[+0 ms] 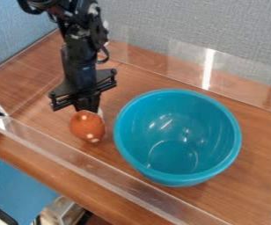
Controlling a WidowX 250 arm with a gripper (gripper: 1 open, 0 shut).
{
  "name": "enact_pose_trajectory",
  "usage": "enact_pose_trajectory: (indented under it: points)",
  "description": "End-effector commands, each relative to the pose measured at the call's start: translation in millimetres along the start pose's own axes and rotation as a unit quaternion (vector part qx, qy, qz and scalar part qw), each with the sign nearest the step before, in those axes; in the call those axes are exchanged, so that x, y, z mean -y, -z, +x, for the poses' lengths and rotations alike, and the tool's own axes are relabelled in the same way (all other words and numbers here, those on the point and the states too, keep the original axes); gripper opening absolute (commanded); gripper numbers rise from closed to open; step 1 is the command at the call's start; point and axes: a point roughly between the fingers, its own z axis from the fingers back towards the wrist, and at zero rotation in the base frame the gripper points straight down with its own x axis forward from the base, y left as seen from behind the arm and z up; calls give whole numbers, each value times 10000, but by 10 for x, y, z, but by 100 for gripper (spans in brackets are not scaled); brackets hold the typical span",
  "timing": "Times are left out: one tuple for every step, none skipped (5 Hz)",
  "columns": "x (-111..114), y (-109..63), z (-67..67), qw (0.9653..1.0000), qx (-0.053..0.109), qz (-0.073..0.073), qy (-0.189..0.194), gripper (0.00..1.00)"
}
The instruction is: Remove the mushroom from inside the blue bowl and put it on the table
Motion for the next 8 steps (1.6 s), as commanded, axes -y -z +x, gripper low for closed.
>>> enact_pose_trajectory:
  points:
    - [26, -88, 116, 9997, 147, -207, 14, 0]
    - [4, -77, 134, 9995, 152, -240, 120, 0]
    - [-58, -23, 175, 9990, 186, -181, -354, 0]
    - [-114, 17, 212, 9964, 220, -122, -813, 0]
    - [-132, -29, 275, 9947, 248, -116, -989, 0]
    - [-151, -78, 335, 9929, 266, -105, -1156, 0]
    - [-153, -122, 401, 9910, 285, -94, -1306, 0]
    - [-123, -140, 477, 9945, 266, -160, -1005, 0]
